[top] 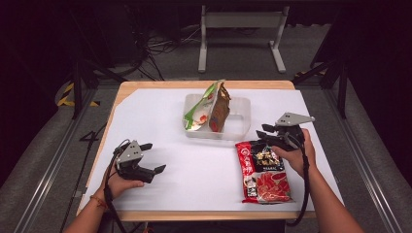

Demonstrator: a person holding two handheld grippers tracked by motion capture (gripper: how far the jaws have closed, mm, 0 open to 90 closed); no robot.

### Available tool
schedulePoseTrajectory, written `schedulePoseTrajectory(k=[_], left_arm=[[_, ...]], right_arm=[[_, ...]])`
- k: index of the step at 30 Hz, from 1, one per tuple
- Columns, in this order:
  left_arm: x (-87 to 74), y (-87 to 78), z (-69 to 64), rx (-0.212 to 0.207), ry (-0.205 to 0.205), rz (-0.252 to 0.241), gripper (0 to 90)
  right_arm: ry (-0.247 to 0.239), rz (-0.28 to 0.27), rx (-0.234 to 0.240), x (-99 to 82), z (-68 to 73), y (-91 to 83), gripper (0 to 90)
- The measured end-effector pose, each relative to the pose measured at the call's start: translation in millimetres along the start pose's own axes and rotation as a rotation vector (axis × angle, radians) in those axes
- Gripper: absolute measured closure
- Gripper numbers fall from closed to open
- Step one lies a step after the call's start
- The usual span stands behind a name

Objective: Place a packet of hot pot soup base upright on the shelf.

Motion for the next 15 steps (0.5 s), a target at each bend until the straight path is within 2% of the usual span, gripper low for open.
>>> schedulePoseTrajectory(k=[7,8,15], left_arm=[[0.4,3.4,-1.1,-0.013,0.008,0.006,9.7],[0.2,3.1,-0.8,-0.013,0.007,0.006,9.7],[0.1,2.3,-2.0,-0.009,0.010,0.007,9.7]], right_arm=[[0.001,0.033,-0.001,-18.1,-7.0,-7.3,62.6],[0.018,0.039,0.002,-25.7,-11.7,-8.4,60.5],[0.045,0.052,-0.003,-41.7,-23.7,-9.3,53.7]])
Point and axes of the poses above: each handheld gripper's, and its own axes: y roughly forward along the jaws, x roughly out of its top, z roughly to its left, the point moved 6 cm from there along y, roughly forward along the jaws, and after that the axes turned 6 degrees about y, right-handed, at the moved point
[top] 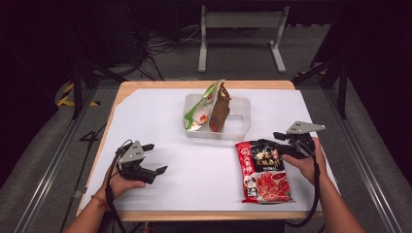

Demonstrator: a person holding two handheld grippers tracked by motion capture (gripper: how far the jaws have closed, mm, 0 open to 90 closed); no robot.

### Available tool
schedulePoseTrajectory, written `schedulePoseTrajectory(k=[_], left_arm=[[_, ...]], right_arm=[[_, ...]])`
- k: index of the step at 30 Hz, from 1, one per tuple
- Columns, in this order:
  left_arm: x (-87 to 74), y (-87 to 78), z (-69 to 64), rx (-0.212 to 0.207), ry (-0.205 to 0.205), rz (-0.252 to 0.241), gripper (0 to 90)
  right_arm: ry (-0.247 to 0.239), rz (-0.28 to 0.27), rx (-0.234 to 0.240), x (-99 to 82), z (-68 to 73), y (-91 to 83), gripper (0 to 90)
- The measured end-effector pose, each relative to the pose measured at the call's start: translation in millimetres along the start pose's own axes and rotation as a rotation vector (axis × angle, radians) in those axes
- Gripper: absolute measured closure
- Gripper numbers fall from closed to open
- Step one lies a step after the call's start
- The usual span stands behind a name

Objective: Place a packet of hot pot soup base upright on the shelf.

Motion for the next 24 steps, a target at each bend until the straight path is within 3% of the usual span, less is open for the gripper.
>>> schedulePoseTrajectory(k=[5,7,12,24], left_arm=[[-0.9,0.1,0.4,0.001,0.001,0.004,9.7],[-0.9,0.0,0.0,-0.002,0.001,0.006,9.7],[-1.1,0.5,-0.3,-0.006,0.007,0.007,9.7],[-1.2,1.4,-1.6,-0.011,0.013,0.010,9.6]], right_arm=[[0.046,0.019,0.016,-13.3,-12.5,6.6,43.4],[0.068,0.020,0.058,-16.7,-15.6,9.3,39.9],[0.125,0.046,0.106,-23.5,-22.9,16.9,29.5],[0.173,0.120,0.146,-33.7,-25.4,35.0,17.8]])
Point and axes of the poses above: each handheld gripper's, and its own axes: y roughly forward along the jaws, x roughly out of its top, z roughly to its left, the point moved 6 cm from there along y, roughly forward along the jaws, and after that the axes turned 6 degrees about y, right-handed, at the moved point
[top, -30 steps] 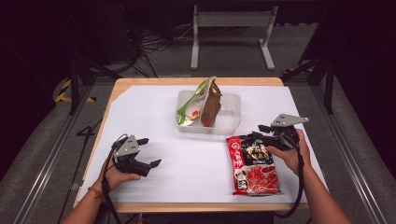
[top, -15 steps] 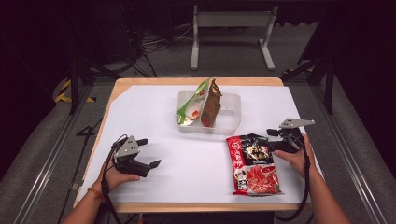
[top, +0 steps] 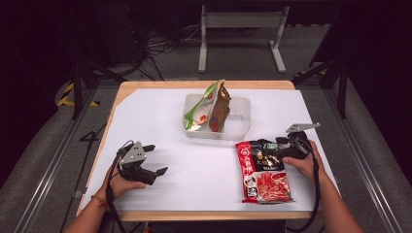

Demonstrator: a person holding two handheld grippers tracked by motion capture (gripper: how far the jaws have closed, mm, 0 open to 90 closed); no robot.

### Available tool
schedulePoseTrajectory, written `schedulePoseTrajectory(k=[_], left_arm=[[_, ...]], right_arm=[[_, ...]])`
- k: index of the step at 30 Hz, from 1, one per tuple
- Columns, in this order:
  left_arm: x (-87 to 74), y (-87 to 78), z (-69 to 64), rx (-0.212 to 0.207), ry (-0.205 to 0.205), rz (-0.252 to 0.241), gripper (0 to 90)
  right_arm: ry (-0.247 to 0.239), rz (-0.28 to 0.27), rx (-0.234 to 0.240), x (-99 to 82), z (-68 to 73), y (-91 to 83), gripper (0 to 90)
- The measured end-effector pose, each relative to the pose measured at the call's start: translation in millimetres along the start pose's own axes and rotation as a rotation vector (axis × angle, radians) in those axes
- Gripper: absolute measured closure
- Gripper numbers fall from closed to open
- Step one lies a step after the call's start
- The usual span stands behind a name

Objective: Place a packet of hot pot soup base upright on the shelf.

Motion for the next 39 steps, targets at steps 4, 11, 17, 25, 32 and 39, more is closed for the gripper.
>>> schedulePoseTrajectory(k=[4,11,17,25,32,39], left_arm=[[-0.1,0.5,-0.3,-0.002,0.003,0.003,9.6],[-0.5,1.3,-0.7,-0.006,0.004,0.008,9.6],[-1.1,2.2,-0.9,-0.009,0.006,0.014,9.6],[-1.7,3.2,-1.1,-0.014,0.008,0.021,9.6],[-2.4,3.5,-1.2,-0.017,0.005,0.024,9.6],[-2.7,2.8,-0.3,-0.010,0.007,0.025,9.6]], right_arm=[[0.008,0.012,0.025,-1.6,-0.3,3.2,15.7],[-0.029,0.035,0.040,-1.4,8.4,6.5,17.9],[-0.026,0.039,0.045,-1.2,8.4,5.6,25.8],[0.028,-0.032,0.059,1.9,0.9,1.9,52.9],[0.003,-0.058,0.078,2.8,3.5,-0.2,71.5],[-0.017,-0.060,0.072,3.4,5.1,-7.7,78.5]])
Point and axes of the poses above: each handheld gripper's, and its own axes: y roughly forward along the jaws, x roughly out of its top, z roughly to its left, the point moved 6 cm from there along y, roughly forward along the jaws, and after that the axes turned 6 degrees about y, right-handed, at the moved point
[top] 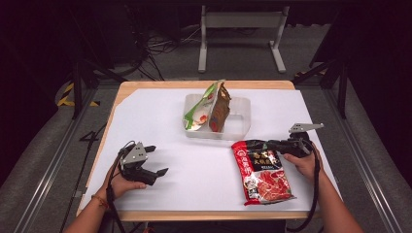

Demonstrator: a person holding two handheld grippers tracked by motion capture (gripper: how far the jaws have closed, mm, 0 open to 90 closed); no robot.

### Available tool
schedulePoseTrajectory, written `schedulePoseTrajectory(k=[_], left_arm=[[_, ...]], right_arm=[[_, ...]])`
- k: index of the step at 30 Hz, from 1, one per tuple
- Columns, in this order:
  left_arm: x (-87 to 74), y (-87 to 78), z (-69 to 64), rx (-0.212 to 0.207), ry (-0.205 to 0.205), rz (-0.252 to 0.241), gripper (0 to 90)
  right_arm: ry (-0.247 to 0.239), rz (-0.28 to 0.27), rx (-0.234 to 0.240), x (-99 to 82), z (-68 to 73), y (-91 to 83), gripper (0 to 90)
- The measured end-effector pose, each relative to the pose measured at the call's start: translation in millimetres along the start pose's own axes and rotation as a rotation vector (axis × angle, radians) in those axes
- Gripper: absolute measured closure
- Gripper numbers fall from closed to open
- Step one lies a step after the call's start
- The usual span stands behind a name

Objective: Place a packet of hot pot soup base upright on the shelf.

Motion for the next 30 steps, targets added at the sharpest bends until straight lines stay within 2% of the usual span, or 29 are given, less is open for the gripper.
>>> schedulePoseTrajectory(k=[5,9,11,14,15,16,17,19,22,24,28,30], left_arm=[[-0.4,-1.0,0.7,0.004,-0.001,-0.001,9.6],[0.2,-1.3,0.2,0.004,-0.001,-0.003,9.6],[0.2,-1.3,0.2,0.005,-0.002,-0.004,9.6],[0.0,-0.3,0.0,0.000,-0.004,-0.001,9.6],[0.0,-0.3,0.0,0.000,-0.004,-0.001,9.6],[0.3,0.4,-0.6,-0.004,-0.003,0.000,9.6],[0.3,0.4,-0.6,-0.004,-0.003,0.000,9.6],[0.4,1.2,-1.2,-0.008,-0.002,0.000,9.5],[0.0,2.1,-1.5,-0.012,-0.003,0.002,9.5],[0.0,2.8,-1.7,-0.015,-0.003,0.004,9.5],[-0.1,3.6,-2.3,-0.017,0.001,0.010,9.5],[-0.3,4.2,-2.4,-0.018,0.001,0.011,9.5]], right_arm=[[0.006,0.026,-0.026,-4.6,0.1,-9.9,78.1],[0.017,0.058,-0.027,-9.9,-0.3,-17.0,73.8],[0.003,0.079,-0.024,-12.5,0.3,-18.5,67.6],[-0.012,0.098,0.000,-13.4,2.8,-16.0,49.7],[-0.024,0.098,-0.008,-12.4,2.6,-12.2,42.1],[-0.014,0.095,-0.012,-11.5,2.3,-9.2,38.5],[-0.014,0.095,-0.012,-11.5,2.3,-9.2,38.5],[-0.011,0.090,0.002,-9.8,0.8,-2.3,32.0],[0.036,0.079,0.038,-8.0,-0.7,7.4,25.7],[0.028,0.081,0.049,-6.5,1.5,11.7,21.4],[0.012,0.087,0.044,-5.2,5.0,15.7,26.9],[0.013,0.088,0.050,-4.8,5.3,15.4,33.8]])
Point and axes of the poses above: each handheld gripper's, and its own axes: y roughly forward along the jaws, x roughly out of its top, z roughly to its left, the point moved 6 cm from there along y, roughly forward along the jaws, and after that the axes turned 6 degrees about y, right-handed, at the moved point
